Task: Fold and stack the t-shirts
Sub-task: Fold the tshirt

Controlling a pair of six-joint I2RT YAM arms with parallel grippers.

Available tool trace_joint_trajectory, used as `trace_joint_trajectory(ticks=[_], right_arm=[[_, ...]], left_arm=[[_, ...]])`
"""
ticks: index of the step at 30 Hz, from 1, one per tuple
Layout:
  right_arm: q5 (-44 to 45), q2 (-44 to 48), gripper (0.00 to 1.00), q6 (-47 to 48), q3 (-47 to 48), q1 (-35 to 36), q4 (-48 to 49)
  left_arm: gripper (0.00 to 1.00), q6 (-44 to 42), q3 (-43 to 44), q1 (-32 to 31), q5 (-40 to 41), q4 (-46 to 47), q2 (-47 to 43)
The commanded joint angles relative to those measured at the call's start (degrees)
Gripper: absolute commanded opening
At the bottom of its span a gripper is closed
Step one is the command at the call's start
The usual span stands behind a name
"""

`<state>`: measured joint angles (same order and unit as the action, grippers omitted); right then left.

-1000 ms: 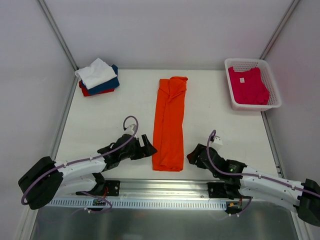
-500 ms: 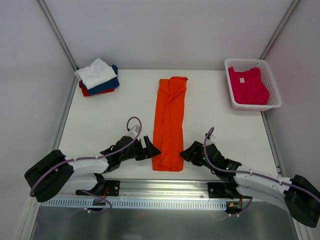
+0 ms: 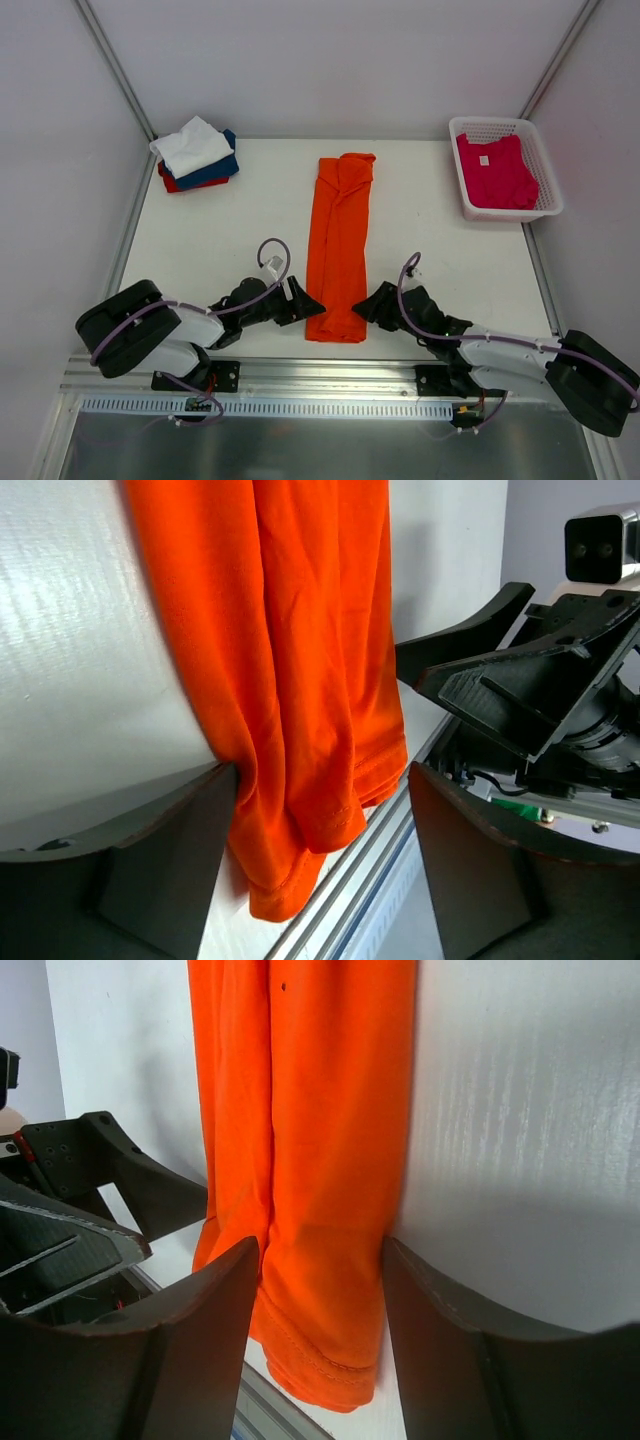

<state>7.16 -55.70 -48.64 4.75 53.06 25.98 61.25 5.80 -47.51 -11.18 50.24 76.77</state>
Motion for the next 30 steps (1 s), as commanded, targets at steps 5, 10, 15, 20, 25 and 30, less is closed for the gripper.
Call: trace_joint_trajectory(ticks=[5, 10, 15, 20, 25, 30], right_arm=[[0.57, 3.13, 0.47, 0.04, -2.82, -0.06, -7.07], [1.72, 5.69, 0.29, 0.30, -2.82, -0.06, -10.15], [1.19, 4.82, 0.27, 0.30, -2.73, -0.06, -8.93], [0.84, 3.50, 0.33, 0.30, -2.38, -0.06, -8.22], [0.49, 2.62, 0.33, 0.39, -2.21, -0.06, -6.91], [0.14, 1.12, 0.33, 0.39, -2.12, 0.03, -5.33]], left_arm=[[0.62, 0.89, -4.31, 0.22, -2.71, 1.62, 10.15], [0.30, 0.27, -4.13, 0.13, -2.01, -1.45, 8.05], [0.31, -0.52, -3.87, 0.05, -1.21, -6.02, 4.36], [0.47, -2.28, -3.17, 0.05, 2.73, -18.90, -3.46], [0.50, -4.47, -1.41, 0.13, 7.04, -32.81, -14.44], [0.51, -5.09, -0.53, 0.40, 9.16, -40.57, -18.15]])
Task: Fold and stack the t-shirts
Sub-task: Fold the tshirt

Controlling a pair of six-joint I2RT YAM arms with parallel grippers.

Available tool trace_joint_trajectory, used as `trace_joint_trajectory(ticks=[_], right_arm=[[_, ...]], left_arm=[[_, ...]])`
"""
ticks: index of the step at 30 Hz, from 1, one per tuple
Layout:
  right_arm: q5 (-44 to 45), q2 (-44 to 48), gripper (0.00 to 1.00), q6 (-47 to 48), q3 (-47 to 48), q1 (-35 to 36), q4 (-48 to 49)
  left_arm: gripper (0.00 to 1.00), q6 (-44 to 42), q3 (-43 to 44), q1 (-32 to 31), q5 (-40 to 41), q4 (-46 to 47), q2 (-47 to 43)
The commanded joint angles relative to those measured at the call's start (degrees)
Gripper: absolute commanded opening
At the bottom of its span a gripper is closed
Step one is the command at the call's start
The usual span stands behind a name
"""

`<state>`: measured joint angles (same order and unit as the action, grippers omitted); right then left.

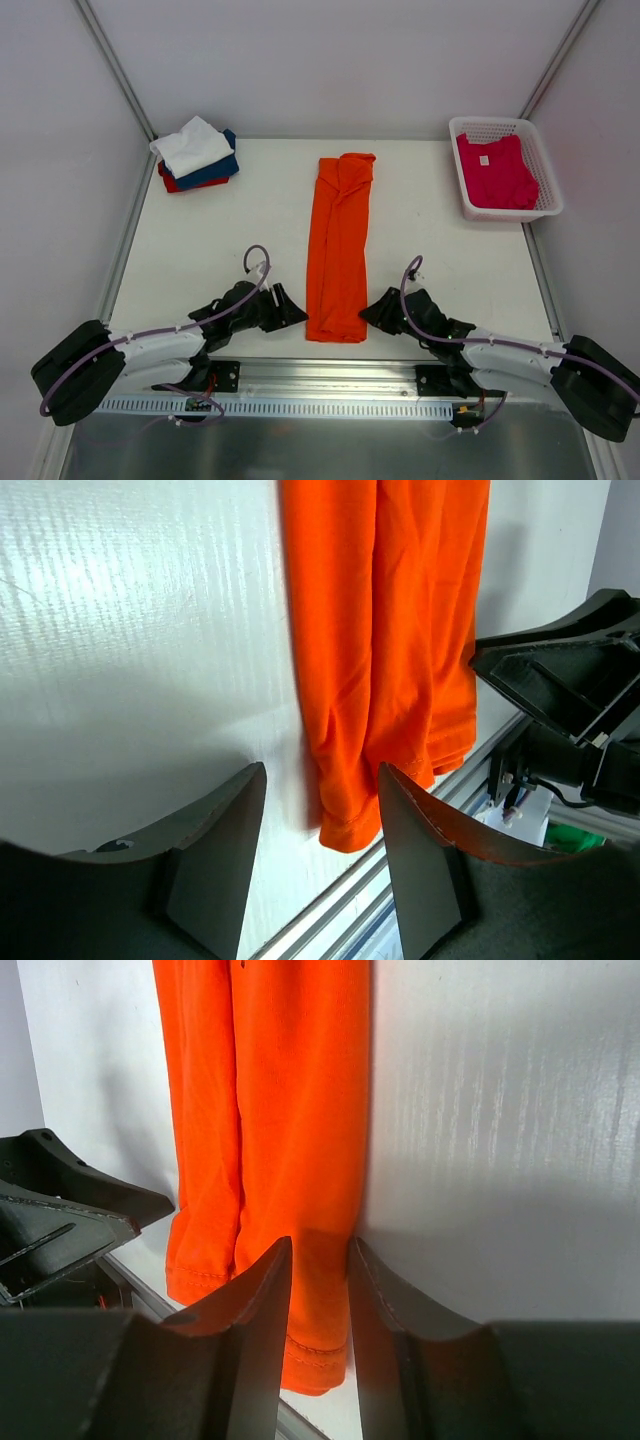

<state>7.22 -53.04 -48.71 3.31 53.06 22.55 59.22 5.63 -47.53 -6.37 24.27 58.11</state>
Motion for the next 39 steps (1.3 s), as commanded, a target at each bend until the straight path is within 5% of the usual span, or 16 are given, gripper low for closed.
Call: trace_joint_trajectory(ticks=[1, 20, 26, 32, 39], right_arm=[[-0.02, -1.63, 0.33, 0.54, -0.59, 0.03, -1.80], [0.25, -1.54, 0.31, 0.72, -0.41, 0.03, -2.68], [0.42, -2.08, 0.34, -1.12, -1.38, 1.17, -1.36], [6.74, 3.63, 0.54, -4.46, -1.20, 7.23, -8.82], [12.46, 16.01, 0.56, -7.45, -1.29, 11.36, -21.92]], left_arm=[[0.51, -2.80, -0.27, 0.42, 4.26, -14.69, 1.04], [0.47, -0.08, -0.53, -0.72, -1.54, 6.92, 21.43], [0.46, 4.40, -0.79, -5.90, -0.49, 10.88, 25.56], [0.45, 8.18, -2.81, -11.18, 2.06, 10.10, 22.85], [0.45, 8.72, -5.19, -11.97, 6.01, -3.76, 10.64]])
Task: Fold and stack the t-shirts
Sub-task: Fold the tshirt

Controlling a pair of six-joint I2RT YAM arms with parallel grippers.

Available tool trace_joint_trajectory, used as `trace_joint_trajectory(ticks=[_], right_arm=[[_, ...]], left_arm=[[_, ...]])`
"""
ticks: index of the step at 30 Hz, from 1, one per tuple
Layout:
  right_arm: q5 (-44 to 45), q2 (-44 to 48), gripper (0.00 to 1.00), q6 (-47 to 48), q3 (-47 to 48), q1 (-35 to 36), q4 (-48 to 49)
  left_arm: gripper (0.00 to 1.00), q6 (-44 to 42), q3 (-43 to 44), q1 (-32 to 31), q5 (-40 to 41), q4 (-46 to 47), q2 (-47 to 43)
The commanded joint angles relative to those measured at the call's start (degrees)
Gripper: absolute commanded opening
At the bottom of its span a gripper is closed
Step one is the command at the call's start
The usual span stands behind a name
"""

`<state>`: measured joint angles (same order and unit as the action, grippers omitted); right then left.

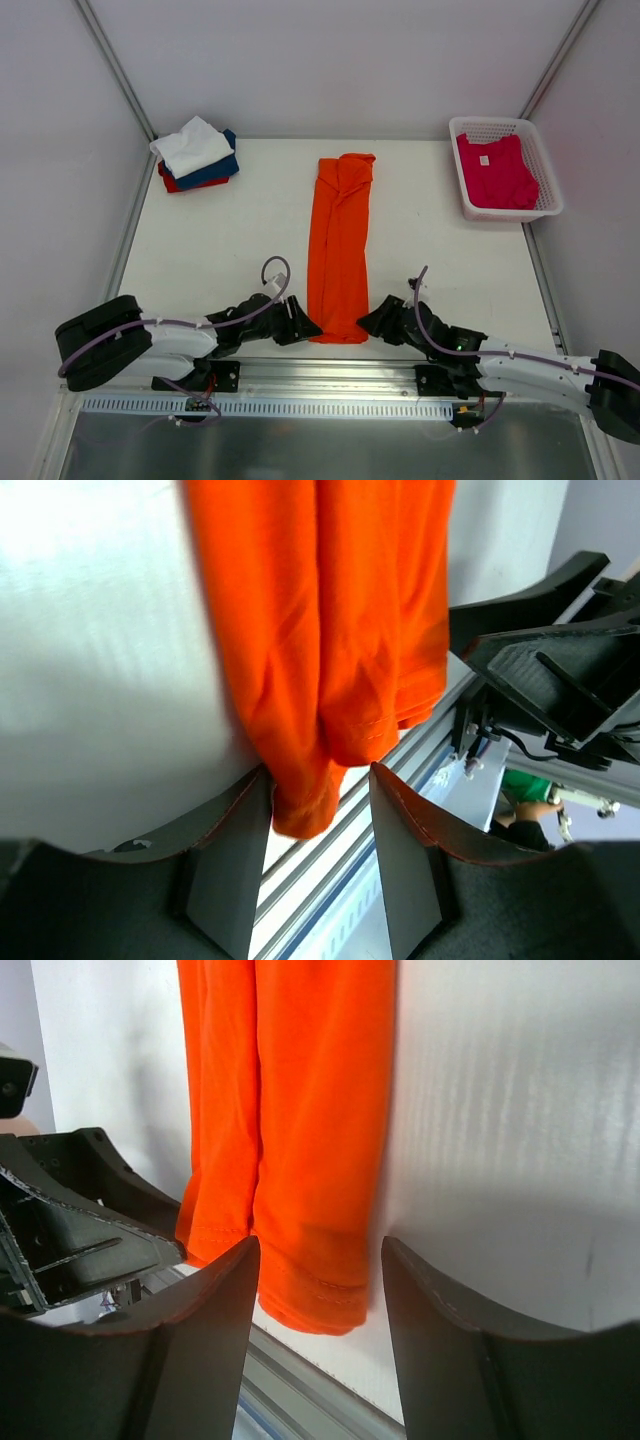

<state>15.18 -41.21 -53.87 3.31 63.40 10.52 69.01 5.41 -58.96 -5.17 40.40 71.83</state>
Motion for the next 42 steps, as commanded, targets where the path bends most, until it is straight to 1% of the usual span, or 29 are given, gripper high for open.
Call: trace_joint_trajectory(ticks=[1, 2, 4, 7, 11, 19, 26, 32, 36, 42], right_arm=[[4.86, 5.25, 0.56, -2.47, -1.29, 1.11, -10.26], [5.03, 6.05, 0.55, -2.56, -1.38, 1.20, -12.70], [5.12, 7.63, 0.54, -3.00, -1.82, 1.38, -13.68], [5.12, 7.73, 0.51, -3.70, -2.25, 1.73, -13.86], [5.21, 5.62, 0.48, -4.49, -2.43, 2.87, -11.67], [6.79, 2.45, 0.48, -5.81, -2.08, 5.24, -8.50], [8.29, 1.92, 0.46, -7.21, -1.91, 7.27, -8.68], [9.34, 1.22, 0.46, -7.83, -1.91, 8.50, -8.59], [9.87, 0.61, 0.43, -8.62, -1.91, 9.38, -8.24], [11.36, 0.25, 0.43, -10.03, -1.82, 11.57, -8.50]], left_arm=[[0.45, -1.07, -5.06, -0.54, 4.82, -21.58, -4.84], [0.46, -0.99, -5.06, -0.54, 6.38, -23.07, -8.17], [0.45, -0.72, -6.62, -0.54, 7.71, -26.84, -12.22], [0.46, -0.20, -7.87, -0.54, 8.59, -28.10, -14.78], [0.46, 0.07, -8.14, -0.54, 8.51, -27.84, -13.56], [0.45, 0.07, -7.87, -0.54, 8.69, -26.25, -11.54], [0.45, 0.07, -8.05, -0.46, 8.42, -26.17, -11.80], [0.44, 0.07, -7.78, -0.63, 7.81, -24.15, -9.70], [0.44, 0.33, -7.35, -1.07, 7.54, -22.47, -7.42], [0.42, 1.21, -7.52, -2.21, 7.89, -22.12, -7.14]])
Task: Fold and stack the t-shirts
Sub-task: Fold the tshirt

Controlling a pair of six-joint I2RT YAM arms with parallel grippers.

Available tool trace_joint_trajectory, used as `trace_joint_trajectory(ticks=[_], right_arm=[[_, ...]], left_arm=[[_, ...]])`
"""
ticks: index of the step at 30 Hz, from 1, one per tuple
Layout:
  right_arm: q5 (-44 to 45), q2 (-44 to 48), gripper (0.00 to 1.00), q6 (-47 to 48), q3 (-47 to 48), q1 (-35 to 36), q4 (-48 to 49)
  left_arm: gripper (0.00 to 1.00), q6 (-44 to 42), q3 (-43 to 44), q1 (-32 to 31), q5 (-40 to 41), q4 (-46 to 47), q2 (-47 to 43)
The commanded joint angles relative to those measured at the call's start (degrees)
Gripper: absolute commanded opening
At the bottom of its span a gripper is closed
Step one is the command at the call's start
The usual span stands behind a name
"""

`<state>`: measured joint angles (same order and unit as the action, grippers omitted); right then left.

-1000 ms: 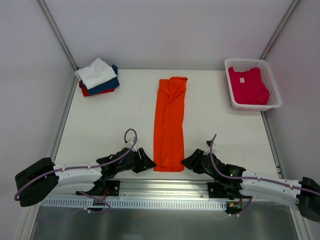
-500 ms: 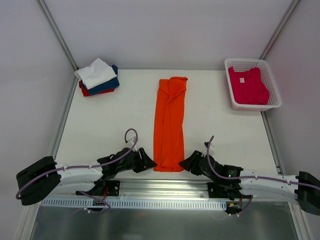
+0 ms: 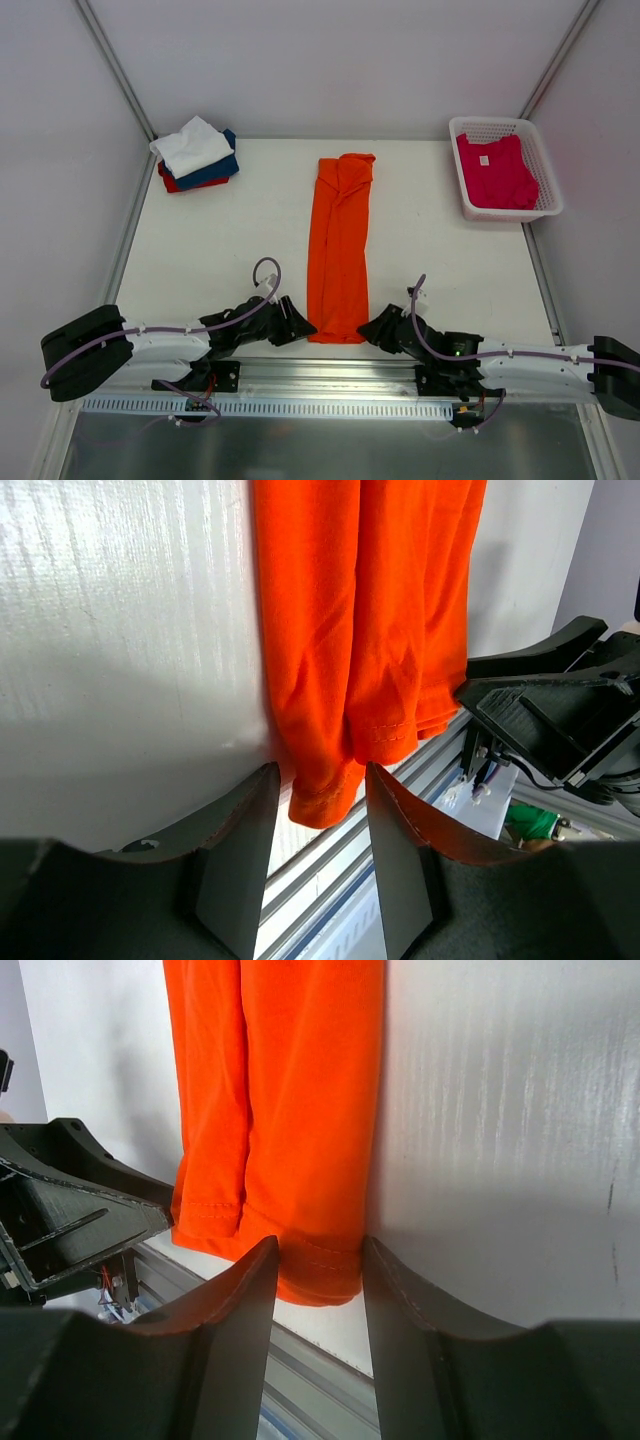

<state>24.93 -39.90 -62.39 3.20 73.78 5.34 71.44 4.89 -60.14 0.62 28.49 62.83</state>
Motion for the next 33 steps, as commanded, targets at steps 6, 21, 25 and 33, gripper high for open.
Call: trace_joint_trajectory(ticks=[6, 21, 25, 33], right_arm=[[3.63, -1.32, 0.42, -3.26, -1.18, 3.82, -4.64], [5.66, -0.97, 0.16, -4.41, -0.83, 5.32, -6.66], [5.66, -1.23, 0.03, -4.32, -0.83, 5.32, -6.75], [6.54, -0.79, 0.00, -1.60, 2.68, 5.32, -10.70]], left_arm=[[0.42, -0.69, -7.35, -1.38, 2.19, -10.12, 1.33], [0.14, -1.21, -5.33, -1.74, 2.90, -7.41, 6.95], [0.05, -1.30, -5.15, -1.74, 2.28, -4.16, 12.13], [0.00, -2.88, -0.76, -1.82, 1.31, -3.78, 12.77]])
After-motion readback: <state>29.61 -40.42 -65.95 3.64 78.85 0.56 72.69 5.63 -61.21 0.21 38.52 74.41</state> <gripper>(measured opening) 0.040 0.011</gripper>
